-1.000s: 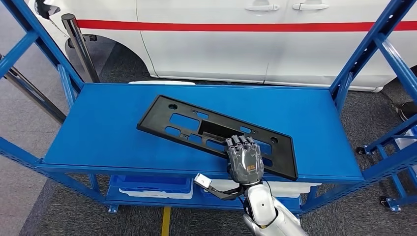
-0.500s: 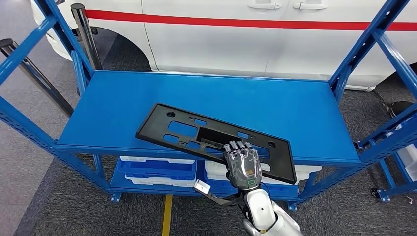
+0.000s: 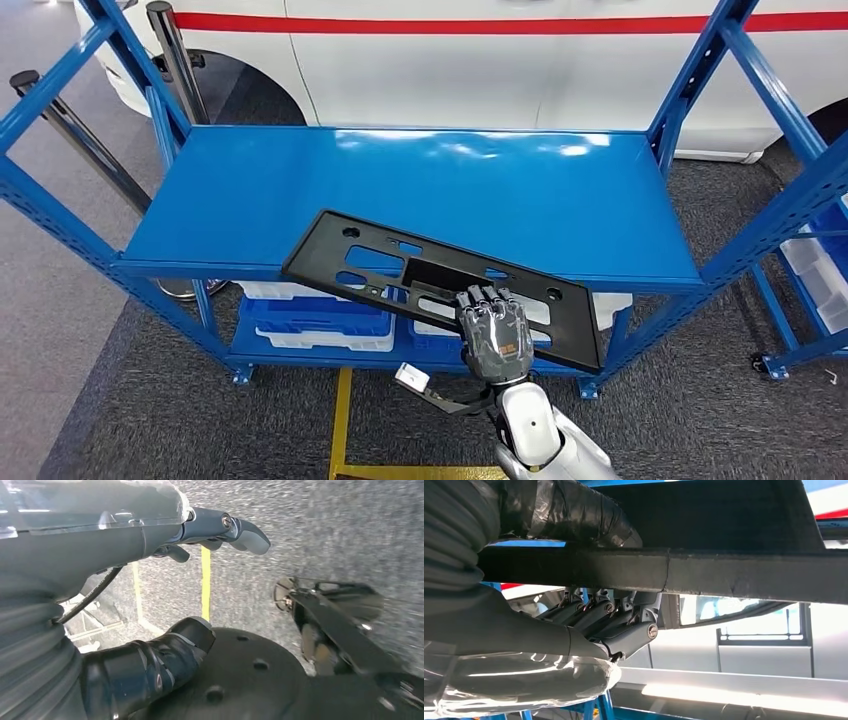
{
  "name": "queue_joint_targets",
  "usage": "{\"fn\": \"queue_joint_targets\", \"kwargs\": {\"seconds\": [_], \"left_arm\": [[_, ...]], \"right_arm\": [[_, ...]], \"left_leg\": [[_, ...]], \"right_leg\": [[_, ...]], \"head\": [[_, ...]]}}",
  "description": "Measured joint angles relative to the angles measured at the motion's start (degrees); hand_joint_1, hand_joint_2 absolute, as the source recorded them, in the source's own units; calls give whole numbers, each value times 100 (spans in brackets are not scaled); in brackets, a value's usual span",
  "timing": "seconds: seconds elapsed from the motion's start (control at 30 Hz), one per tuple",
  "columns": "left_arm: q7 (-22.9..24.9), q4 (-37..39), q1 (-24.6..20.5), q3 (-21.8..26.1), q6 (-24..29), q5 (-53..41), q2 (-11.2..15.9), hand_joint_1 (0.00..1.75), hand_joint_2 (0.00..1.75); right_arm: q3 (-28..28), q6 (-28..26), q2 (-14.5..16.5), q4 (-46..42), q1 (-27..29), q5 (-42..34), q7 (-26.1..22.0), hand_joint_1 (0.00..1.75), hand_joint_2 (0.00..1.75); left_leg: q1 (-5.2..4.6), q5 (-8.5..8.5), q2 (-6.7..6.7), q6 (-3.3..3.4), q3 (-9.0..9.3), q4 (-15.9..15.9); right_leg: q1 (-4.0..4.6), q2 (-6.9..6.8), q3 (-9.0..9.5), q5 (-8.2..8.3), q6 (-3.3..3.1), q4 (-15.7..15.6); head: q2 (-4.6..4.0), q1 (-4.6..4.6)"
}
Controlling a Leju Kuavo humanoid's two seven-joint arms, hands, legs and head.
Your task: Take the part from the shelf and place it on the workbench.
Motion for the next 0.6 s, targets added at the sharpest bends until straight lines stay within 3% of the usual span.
{"fn": "queue_joint_targets", "kwargs": {"seconds": [0.03,0.1,0.13,0.17,0.23,0.27,0.3,0.37,0.4,0.43,0.47,0.5,0.53,0.6], "left_arm": [[0,1,-4,-1,-1,0,1,0,175],[0,2,-19,-1,-6,0,2,0,175],[0,2,-26,-2,-10,0,3,0,175],[0,2,-30,-3,-18,0,3,0,175],[0,2,-31,-4,-42,-1,2,0,175],[0,2,-34,-5,-58,-1,2,0,175],[0,2,-36,-5,-71,-2,2,0,175],[0,3,-42,-5,-87,-3,4,0,175],[0,4,-41,-5,-90,-3,5,0,175],[1,4,-41,-5,-92,-4,5,0,175],[1,4,-41,-5,-93,-4,5,0,175],[2,4,-41,-5,-93,-4,5,0,175],[2,4,-42,-5,-93,-4,4,0,175],[2,4,-45,-6,-93,-4,4,0,175]], "right_arm": [[0,-1,0,1,2,0,5,175,175],[0,-2,-2,0,3,0,21,175,175],[0,-3,-4,-1,4,0,30,175,175],[1,-3,-6,-1,5,0,37,175,175],[8,-3,-12,1,10,0,50,175,175],[12,-2,-17,2,13,0,57,175,175],[15,-2,-23,3,16,0,64,175,175],[20,-3,-32,4,25,0,71,175,175],[23,-3,-33,5,32,0,71,175,175],[27,-3,-34,7,42,0,70,175,175],[30,-2,-34,7,51,0,69,175,175],[32,-2,-34,8,56,0,69,175,175],[33,-3,-34,7,57,0,69,175,175],[33,-4,-32,2,52,0,68,175,175]], "left_leg": [[0,102,-1,14,301,-370],[-20,59,-9,61,868,-1189],[-34,-12,-15,91,1016,-1443],[-49,-31,-19,124,1053,-1550],[-33,83,-3,208,972,-1565],[-22,157,15,258,913,-1577],[-8,234,32,300,845,-1588],[-11,380,50,345,666,-1576],[-15,454,52,344,568,-1564],[-18,528,53,336,461,-1547],[-18,590,55,324,359,-1525],[-18,644,55,307,259,-1495],[-17,688,54,288,175,-1458],[-31,764,48,230,52,-1388]], "right_leg": [[1,1,-82,52,16,30],[14,2,-187,153,67,75],[17,-1,-206,206,98,76],[18,-3,-210,263,132,61],[13,4,-233,288,201,50],[8,15,-274,150,231,133],[3,26,-337,-82,257,302],[-21,35,-511,-706,300,989],[-30,34,-570,-878,318,1362],[-38,34,-574,-920,333,1650],[-46,34,-492,-821,340,1743],[-53,33,-295,-660,340,1619],[-61,33,-3,-543,335,1300],[-50,44,614,-610,291,469]], "head": [[0,-1],[0,2],[0,2],[0,1],[0,2],[0,4],[0,6],[0,4],[0,3],[0,4],[0,3],[0,3],[0,3],[0,0]]}}
